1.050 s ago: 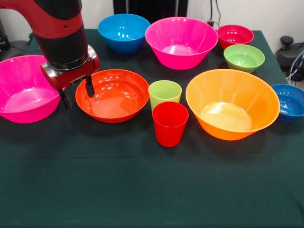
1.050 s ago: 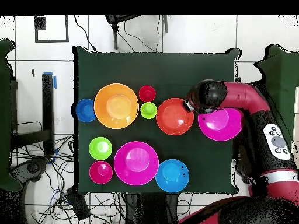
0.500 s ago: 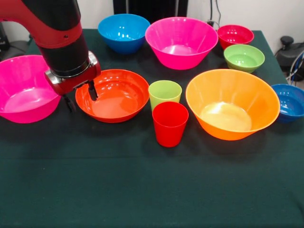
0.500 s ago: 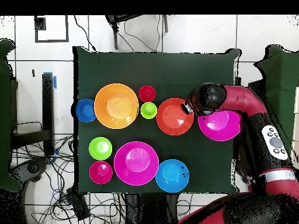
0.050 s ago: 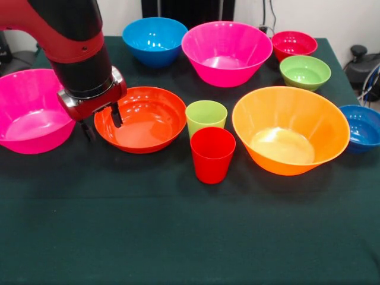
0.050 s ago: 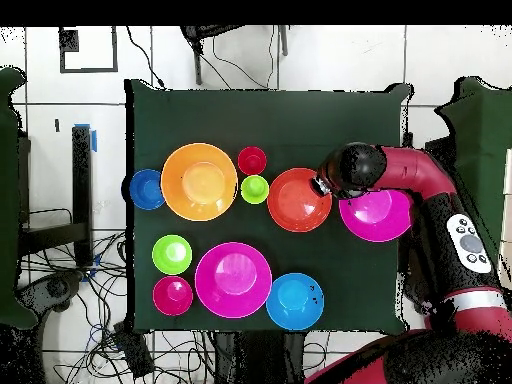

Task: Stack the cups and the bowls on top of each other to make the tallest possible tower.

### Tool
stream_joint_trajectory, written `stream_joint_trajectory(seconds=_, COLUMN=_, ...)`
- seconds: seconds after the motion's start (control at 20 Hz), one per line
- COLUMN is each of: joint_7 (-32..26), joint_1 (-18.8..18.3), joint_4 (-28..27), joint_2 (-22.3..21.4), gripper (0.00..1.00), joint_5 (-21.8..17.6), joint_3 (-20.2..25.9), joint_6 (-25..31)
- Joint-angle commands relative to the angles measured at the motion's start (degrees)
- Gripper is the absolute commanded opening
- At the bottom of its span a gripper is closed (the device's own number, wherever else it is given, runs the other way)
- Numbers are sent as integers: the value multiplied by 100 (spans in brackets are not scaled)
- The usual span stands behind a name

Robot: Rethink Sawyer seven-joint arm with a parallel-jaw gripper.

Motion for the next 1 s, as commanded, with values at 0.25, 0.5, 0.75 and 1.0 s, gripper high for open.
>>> stream_joint_trajectory(seconds=0.25, joint_7=-1554, joint_1=107, joint_4=-319, joint_2=297, gripper=100, joint_5=-650, joint_3=102, joint_6=-308)
stream_joint_trajectory(seconds=0.5, joint_7=-1424, joint_1=108, joint_4=-400, joint_2=518, gripper=100, joint_5=-609, joint_3=129, joint_6=-314)
stream_joint_trajectory(seconds=0.75, joint_7=-1377, joint_1=101, joint_4=-421, joint_2=716, gripper=100, joint_5=-567, joint_3=129, joint_6=-324)
stream_joint_trajectory(seconds=1.0, joint_7=-1284, joint_1=105, joint_4=-417, joint_2=821, gripper=100, joint_5=-491, joint_3=117, joint_6=-241)
